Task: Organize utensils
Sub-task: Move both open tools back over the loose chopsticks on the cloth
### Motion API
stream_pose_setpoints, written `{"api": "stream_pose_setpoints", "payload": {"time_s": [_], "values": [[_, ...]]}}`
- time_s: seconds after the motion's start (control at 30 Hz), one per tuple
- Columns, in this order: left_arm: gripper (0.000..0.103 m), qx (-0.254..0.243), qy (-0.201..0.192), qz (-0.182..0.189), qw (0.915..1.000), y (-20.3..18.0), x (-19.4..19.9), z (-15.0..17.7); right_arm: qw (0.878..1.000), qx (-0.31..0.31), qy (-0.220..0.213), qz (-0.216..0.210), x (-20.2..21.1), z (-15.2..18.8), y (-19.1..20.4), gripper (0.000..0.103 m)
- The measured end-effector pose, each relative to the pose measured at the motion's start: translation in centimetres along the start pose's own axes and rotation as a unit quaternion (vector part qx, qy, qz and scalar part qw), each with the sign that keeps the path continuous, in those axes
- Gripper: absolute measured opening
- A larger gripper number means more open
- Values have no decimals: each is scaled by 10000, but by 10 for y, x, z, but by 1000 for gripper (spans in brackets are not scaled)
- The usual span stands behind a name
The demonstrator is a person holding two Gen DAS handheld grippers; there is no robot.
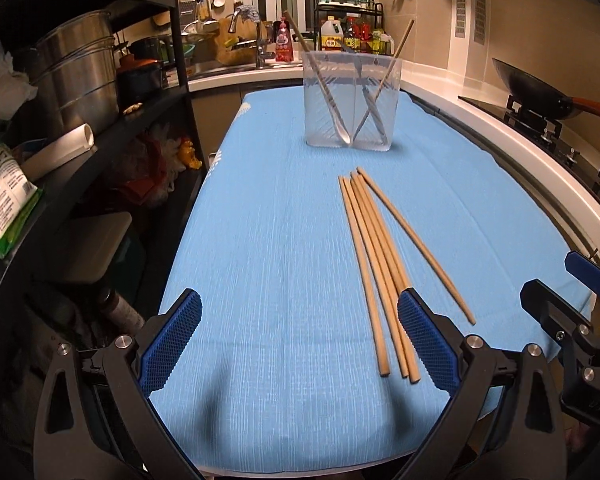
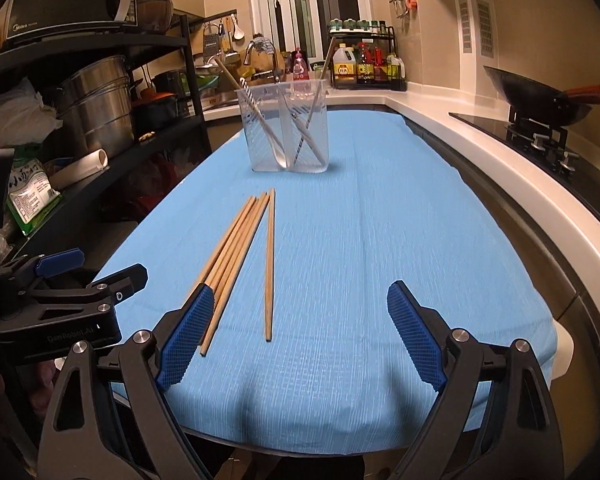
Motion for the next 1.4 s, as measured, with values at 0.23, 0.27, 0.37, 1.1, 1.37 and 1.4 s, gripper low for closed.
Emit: {"api": "stream_pose_setpoints", "payload": {"time_s": [0.23,0.27,0.37,1.1,1.37,1.4], "values": [[95,91,166,-53,9998,6,-12,12,9999,-16,108,37,-6,7,-2,87],[95,92,191,-57,9998,6,-14,14,9999,-27,122,46,-8,8,-2,87],[95,70,243,-79,9997,5,-19,19,9998,-46,175,85,-12,11,-5,87],[95,292,299,55,9991,6,-30,32,9988,-68,456,163,-36,26,-12,87],[96,-28,291,143,9995,-10,-34,39,9985,-64,500,190,-40,30,-13,87],[96,-39,280,140,9995,-10,-34,38,9985,-54,510,188,-41,31,-13,87]]}}
Point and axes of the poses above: each gripper's, at about its wrist camera, not at the fingertips, and x roughly against the way its jaws point, y to its left, z to its underside, the point moved 9 cm from there along -x, roughly the way its jaws point, and after that the axes turned 1 degree about x, right-handed, at the moved point
